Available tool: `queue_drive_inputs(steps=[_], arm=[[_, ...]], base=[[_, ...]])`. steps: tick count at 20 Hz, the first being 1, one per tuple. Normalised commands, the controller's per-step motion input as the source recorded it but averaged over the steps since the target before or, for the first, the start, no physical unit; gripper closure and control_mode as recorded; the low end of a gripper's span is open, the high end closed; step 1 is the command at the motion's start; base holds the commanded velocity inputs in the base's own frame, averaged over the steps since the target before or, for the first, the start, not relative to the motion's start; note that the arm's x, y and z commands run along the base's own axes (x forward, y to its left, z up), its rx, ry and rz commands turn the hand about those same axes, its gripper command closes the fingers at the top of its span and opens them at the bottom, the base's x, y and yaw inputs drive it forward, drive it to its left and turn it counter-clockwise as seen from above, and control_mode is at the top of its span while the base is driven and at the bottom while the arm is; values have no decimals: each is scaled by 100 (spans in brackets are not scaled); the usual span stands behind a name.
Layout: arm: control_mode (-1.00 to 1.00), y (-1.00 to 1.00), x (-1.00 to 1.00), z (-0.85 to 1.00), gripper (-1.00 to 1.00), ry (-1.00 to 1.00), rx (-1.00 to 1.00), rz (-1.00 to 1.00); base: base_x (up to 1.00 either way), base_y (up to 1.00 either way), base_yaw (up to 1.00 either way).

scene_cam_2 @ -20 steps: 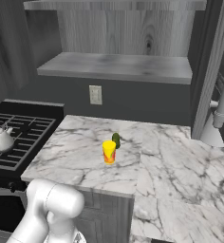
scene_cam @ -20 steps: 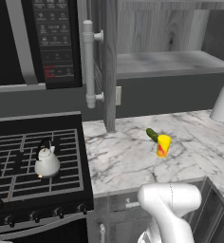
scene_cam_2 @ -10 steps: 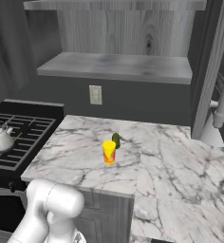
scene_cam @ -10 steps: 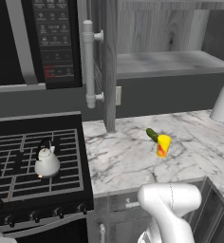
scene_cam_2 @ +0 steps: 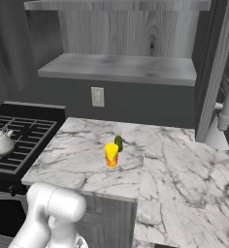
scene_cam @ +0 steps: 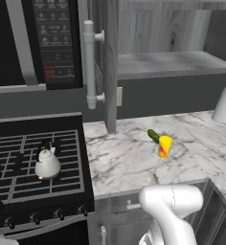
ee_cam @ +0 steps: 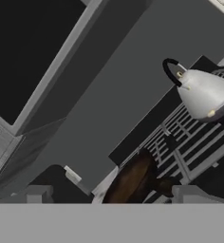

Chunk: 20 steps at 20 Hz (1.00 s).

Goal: Pick the pan from the cabinet and place it on the stove. Then turn on the stove burner for the pan.

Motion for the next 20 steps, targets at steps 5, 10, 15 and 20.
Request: queue_drive_inputs(steps=[5,10,15,20], arm=[[-100,7,2,-19,-100,1,4,0],[-100,11,1,-19,-100,2,3,0],[-100,15,2,-22,-100,3,0,0],[-100,15,0,-22,-100,3,0,0]], base=[[0,0,0],[0,0,0],[0,0,0],[0,0,0]])
